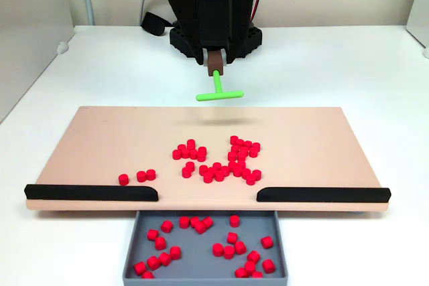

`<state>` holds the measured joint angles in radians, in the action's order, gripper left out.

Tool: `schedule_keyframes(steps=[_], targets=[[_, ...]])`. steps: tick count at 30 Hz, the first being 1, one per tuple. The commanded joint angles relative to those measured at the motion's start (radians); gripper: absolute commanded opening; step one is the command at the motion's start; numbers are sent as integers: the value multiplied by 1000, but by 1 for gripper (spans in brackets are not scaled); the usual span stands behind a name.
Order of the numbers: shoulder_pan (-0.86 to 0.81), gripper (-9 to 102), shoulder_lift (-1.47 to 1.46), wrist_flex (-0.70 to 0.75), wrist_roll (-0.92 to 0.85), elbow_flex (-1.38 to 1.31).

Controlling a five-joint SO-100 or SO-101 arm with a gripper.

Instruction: Push granules from right to the grey container

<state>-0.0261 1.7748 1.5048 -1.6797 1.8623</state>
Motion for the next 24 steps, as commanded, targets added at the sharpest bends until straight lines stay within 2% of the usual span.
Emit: schedule_keyframes(steps=[1, 9, 14, 24], targets=[[-26, 0, 44, 12, -104, -15], [-166, 0, 80, 5, -531, -15], [-324, 0, 98, 2, -917, -17], [-538, 0, -103, 6, -1560, -179]])
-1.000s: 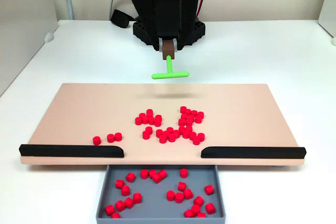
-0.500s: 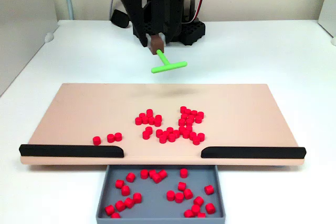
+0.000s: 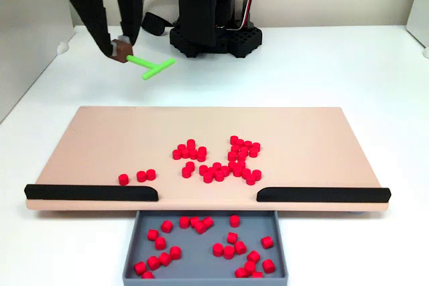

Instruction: Push granules from right to the grey container

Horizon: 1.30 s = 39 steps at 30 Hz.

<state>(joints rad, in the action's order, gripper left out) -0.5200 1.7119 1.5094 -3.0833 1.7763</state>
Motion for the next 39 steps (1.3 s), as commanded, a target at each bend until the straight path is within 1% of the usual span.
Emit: schedule_keyframes(steps=[1, 5, 8, 14, 25, 39], targets=[[-54, 0, -64, 5, -202, -120], [-74, 0, -140, 9, -390, -215], [-81, 0, -190, 9, -491, -273], [-64, 0, -324, 9, -600, -414], [-5, 0, -549, 11, -699, -660], [54, 0, -640, 11, -672, -749]])
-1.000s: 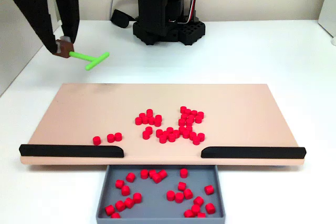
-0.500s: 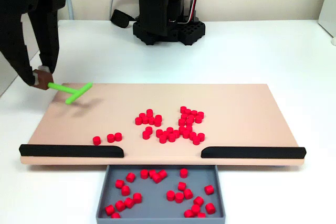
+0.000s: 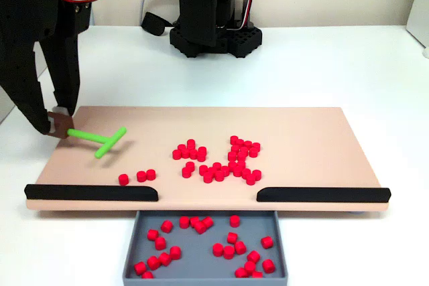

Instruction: Push granules from right to the grey container

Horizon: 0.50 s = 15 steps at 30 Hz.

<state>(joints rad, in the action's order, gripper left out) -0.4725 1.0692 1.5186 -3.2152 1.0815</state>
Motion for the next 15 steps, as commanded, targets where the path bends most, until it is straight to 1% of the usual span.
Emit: schedule_keyframes(steps=[1, 15], targets=[[9, 0, -5, 2, -538, -61], [23, 0, -52, -6, -543, -104]])
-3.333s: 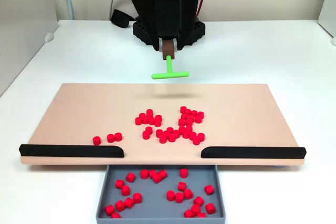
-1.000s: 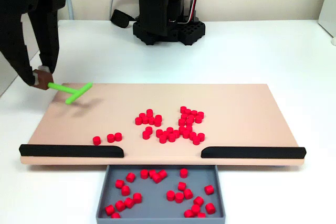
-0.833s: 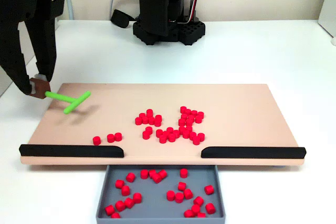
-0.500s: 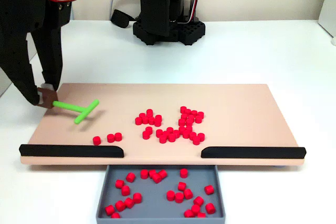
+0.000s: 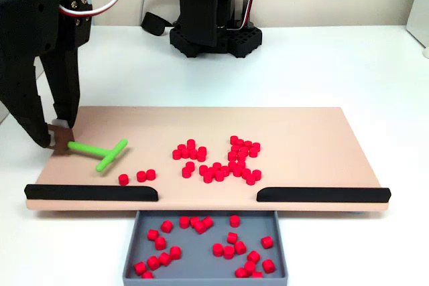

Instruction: Push granules from right to the grey container

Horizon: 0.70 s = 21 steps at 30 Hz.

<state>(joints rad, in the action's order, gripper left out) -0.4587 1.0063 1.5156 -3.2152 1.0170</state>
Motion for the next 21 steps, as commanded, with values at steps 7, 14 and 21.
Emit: schedule_keyframes(steps=[7, 14, 21], targets=[[17, 0, -15, -9, -546, -57], [26, 0, -48, -9, -537, -97], [32, 0, -63, -9, -532, -104]])
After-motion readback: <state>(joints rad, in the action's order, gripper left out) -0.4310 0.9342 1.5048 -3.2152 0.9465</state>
